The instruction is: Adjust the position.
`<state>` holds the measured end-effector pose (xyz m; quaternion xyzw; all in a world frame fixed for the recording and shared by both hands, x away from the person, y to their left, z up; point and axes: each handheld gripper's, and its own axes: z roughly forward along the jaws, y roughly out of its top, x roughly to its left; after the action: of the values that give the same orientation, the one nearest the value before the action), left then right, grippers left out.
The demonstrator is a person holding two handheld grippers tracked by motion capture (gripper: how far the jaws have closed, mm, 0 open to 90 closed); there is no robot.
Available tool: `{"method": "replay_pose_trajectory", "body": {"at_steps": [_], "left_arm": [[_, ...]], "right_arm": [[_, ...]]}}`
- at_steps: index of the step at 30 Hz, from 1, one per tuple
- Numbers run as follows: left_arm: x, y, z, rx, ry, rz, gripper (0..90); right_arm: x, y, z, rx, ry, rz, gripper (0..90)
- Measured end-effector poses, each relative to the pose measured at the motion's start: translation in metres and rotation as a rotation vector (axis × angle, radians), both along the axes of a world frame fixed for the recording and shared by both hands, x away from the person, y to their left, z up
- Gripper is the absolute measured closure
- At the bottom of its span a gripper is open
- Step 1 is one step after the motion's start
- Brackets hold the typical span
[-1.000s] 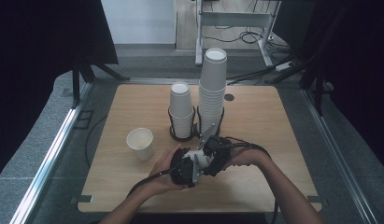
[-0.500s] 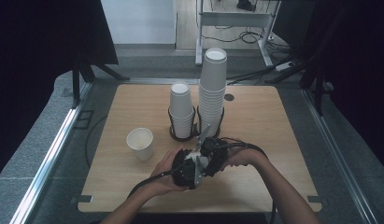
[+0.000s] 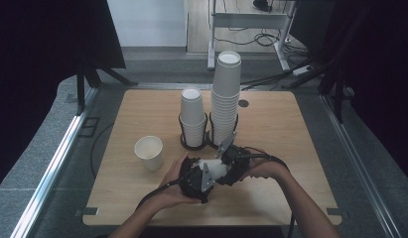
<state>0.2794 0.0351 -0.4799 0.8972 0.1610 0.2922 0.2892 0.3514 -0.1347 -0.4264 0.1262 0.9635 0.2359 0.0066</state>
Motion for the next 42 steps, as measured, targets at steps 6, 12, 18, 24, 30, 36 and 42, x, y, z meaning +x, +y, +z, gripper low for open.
{"method": "replay_pose_trajectory", "body": {"at_steps": [6,12,18,24,30,36,42], "left_arm": [[-0.002,0.008,0.004,-0.045,0.015,0.021,1.2],[-0.001,0.021,0.008,-0.151,0.063,0.064,2.5],[0.001,0.033,0.010,-0.227,0.115,0.106,3.5],[0.002,0.037,0.011,-0.296,0.160,0.125,4.3],[0.001,0.039,0.011,-0.319,0.178,0.139,4.7],[0.002,0.044,0.009,-0.362,0.217,0.159,5.4],[0.003,0.047,0.006,-0.381,0.240,0.168,5.9]], "right_arm": [[0.002,-0.013,-0.004,0.063,-0.016,-0.074,21.4],[0.000,-0.023,-0.004,0.168,-0.062,-0.141,21.4],[-0.005,-0.029,-0.009,0.256,-0.084,-0.191,21.4],[-0.009,-0.030,-0.016,0.337,-0.091,-0.228,21.4],[-0.014,-0.031,-0.023,0.422,-0.105,-0.269,21.3],[-0.021,-0.031,-0.030,0.500,-0.129,-0.322,21.3],[-0.029,-0.032,-0.036,0.590,-0.149,-0.357,21.3]]}}
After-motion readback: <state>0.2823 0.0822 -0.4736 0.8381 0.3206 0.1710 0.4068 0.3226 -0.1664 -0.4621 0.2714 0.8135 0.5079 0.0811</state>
